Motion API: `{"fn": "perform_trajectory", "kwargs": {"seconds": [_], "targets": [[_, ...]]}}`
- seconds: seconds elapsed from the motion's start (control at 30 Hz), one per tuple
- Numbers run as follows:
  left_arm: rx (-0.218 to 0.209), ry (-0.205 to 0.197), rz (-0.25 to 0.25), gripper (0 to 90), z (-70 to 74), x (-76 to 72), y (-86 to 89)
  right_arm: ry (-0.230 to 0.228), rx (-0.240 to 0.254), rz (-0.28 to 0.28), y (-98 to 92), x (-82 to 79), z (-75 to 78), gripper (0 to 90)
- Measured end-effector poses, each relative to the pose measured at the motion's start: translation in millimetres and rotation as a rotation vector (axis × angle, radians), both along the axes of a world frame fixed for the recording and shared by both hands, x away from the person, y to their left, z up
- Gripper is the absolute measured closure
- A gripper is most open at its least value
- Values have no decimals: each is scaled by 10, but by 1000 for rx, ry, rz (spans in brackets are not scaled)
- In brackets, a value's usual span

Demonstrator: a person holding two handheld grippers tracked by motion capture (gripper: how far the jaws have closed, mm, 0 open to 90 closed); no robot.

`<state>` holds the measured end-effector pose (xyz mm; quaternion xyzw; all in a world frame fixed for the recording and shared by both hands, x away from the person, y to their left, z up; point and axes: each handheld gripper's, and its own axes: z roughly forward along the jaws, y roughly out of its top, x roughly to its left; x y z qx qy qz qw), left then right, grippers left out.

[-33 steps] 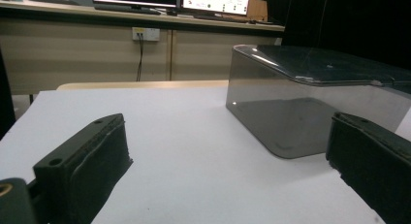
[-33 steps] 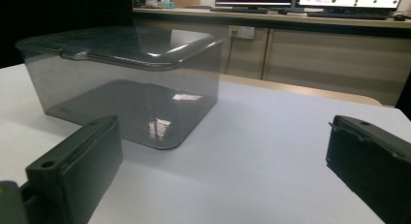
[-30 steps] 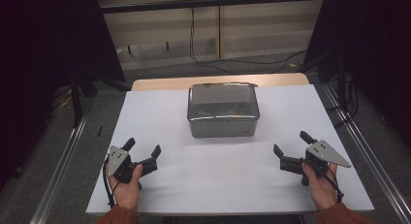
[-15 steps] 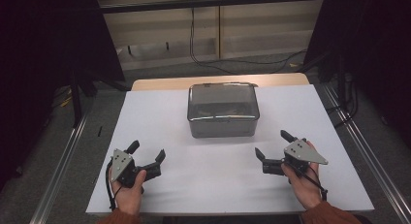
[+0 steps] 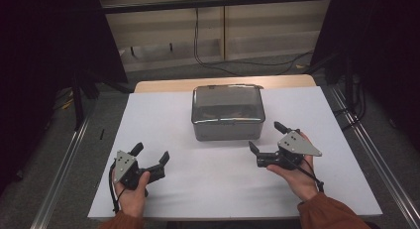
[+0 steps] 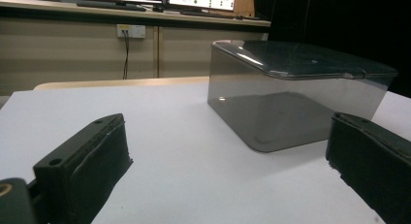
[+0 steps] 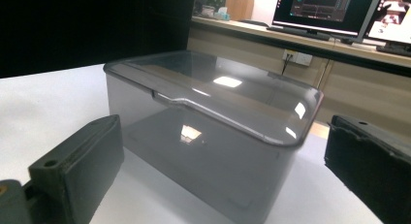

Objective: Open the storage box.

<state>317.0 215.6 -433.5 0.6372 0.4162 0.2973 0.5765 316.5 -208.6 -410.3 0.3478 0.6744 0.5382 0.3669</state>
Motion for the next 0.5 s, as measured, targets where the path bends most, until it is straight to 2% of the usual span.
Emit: {"fn": "perform_trajectory", "kwargs": {"seconds": [0.07, 0.1, 0.2, 0.3, 0.33, 0.4, 0.43, 0.47, 0.5], "targets": [[2, 5, 0, 16, -6, 6, -3, -8, -10, 0, 10, 11, 12, 14], [8, 8, -9, 16, -12, 12, -18, -39, -12, 8, 28, 20, 37, 19], [6, 6, -12, 15, -8, 13, -33, -54, -29, 12, 68, 50, 73, 18], [12, 7, -16, 15, -8, 9, -43, -54, -40, 17, 99, 71, 81, 18], [17, 6, -20, 15, -8, 8, -44, -51, -67, 22, 141, 89, 77, 20], [20, 5, -23, 16, -7, 11, -45, -42, -73, 27, 161, 94, 74, 22], [19, 5, -24, 15, -7, 11, -45, -29, -100, 45, 189, 105, 72, 29], [20, 6, -23, 16, -9, 11, -44, -35, -133, 49, 208, 108, 75, 42], [20, 7, -23, 16, -10, 12, -43, -74, -164, 40, 238, 107, 83, 27]]}}
